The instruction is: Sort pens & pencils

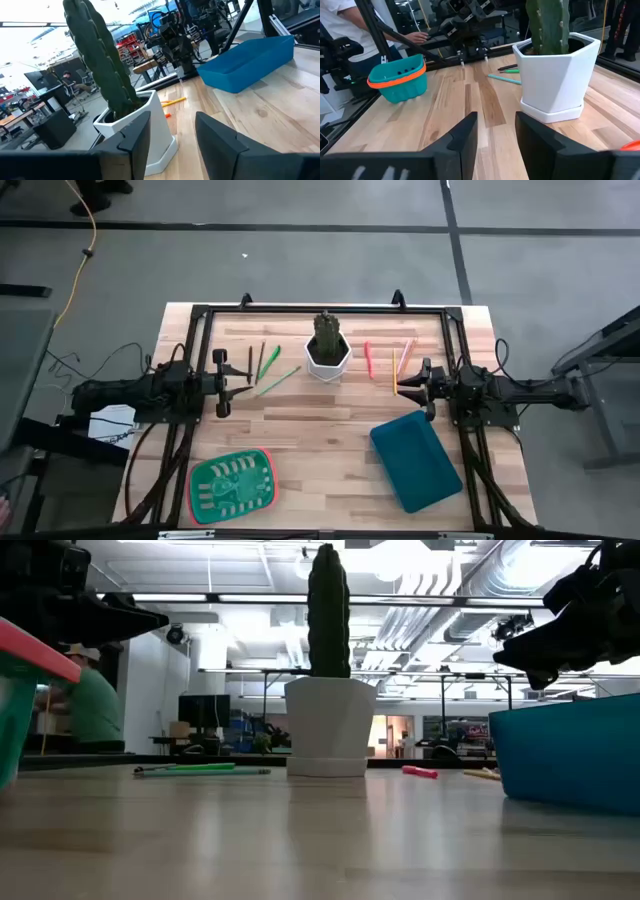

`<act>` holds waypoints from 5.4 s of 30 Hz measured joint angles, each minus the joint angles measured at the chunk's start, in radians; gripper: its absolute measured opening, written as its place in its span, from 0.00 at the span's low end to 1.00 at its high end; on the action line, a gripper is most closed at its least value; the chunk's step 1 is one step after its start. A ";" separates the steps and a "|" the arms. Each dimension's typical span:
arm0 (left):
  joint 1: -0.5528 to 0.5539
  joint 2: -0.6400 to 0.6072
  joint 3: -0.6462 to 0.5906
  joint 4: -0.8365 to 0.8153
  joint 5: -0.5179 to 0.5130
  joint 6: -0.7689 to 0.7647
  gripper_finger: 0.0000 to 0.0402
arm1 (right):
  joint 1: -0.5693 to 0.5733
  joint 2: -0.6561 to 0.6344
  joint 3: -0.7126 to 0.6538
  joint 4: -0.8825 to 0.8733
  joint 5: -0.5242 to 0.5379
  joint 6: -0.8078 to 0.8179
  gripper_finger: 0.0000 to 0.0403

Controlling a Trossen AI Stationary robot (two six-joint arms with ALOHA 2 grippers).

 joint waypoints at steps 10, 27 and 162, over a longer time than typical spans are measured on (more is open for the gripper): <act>0.000 0.000 0.000 0.000 0.000 0.000 0.36 | 0.000 0.000 0.000 0.000 0.000 0.000 0.31; 0.000 0.000 0.000 0.000 0.000 0.000 0.36 | 0.000 0.000 0.000 0.000 0.000 0.000 0.31; 0.000 0.489 0.997 -0.772 -0.393 -0.565 0.35 | 0.000 1.072 1.401 -0.962 0.407 0.544 0.11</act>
